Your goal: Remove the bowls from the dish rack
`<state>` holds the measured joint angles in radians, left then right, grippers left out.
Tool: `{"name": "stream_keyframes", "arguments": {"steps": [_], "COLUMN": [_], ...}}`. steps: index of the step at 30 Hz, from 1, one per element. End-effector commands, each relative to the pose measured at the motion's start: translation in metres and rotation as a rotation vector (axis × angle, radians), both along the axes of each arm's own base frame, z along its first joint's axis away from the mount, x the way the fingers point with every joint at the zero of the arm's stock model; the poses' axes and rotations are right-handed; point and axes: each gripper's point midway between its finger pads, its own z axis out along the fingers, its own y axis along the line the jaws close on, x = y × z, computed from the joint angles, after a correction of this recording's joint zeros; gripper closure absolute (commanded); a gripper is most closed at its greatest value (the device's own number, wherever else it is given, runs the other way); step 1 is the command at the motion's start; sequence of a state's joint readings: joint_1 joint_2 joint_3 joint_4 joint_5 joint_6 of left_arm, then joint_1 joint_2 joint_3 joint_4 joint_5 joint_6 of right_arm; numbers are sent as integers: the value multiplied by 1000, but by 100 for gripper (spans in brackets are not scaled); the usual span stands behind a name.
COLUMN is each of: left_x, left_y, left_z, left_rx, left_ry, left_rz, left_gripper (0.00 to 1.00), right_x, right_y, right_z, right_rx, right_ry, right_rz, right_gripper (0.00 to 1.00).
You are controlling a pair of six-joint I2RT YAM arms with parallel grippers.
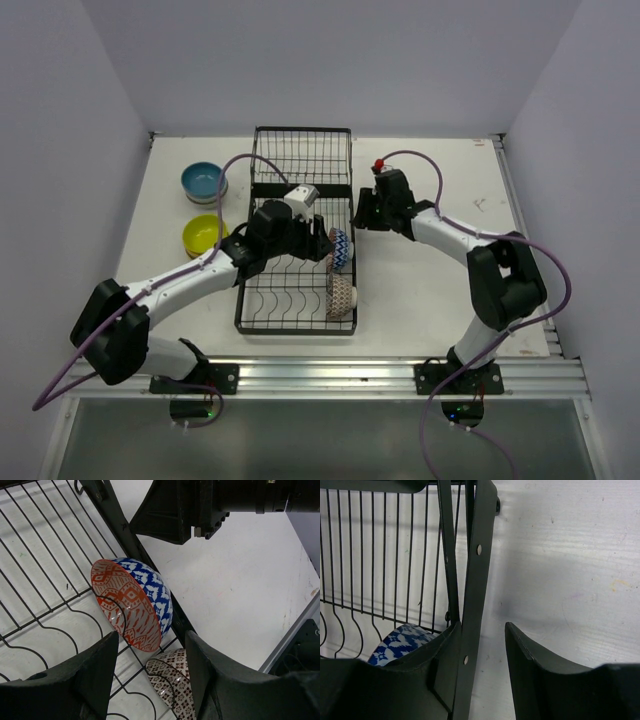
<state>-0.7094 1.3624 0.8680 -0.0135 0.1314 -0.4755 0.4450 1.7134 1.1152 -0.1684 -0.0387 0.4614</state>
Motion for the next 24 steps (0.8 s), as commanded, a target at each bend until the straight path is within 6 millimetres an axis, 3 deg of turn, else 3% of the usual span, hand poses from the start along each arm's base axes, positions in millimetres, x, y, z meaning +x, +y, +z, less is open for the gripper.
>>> {"name": "stream_keyframes", "arguments": {"steps": [1, 6, 12, 16, 24], "left_x": [8, 10, 9, 9, 7], "left_y": [-17, -16, -13, -12, -13], "left_z": [22, 20, 21, 21, 24], "left_rx": [-79, -70, -72, -76, -86], "left_ry": [-47, -43, -47, -47, -53], "left_rz": [-17, -5, 4, 8, 0], "left_gripper": [41, 41, 41, 41, 41], "right_x": [-4, -12, -12, -12, -3], "right_y": [18, 14, -2, -1, 8], "right_z": [13, 14, 55, 74, 35], "right_rx": [41, 43, 24, 36, -17], "right_ry": [-60, -79, -169, -210, -75], "right_rz": [49, 29, -20, -11, 10], "right_gripper": [55, 55, 58, 57, 50]}}
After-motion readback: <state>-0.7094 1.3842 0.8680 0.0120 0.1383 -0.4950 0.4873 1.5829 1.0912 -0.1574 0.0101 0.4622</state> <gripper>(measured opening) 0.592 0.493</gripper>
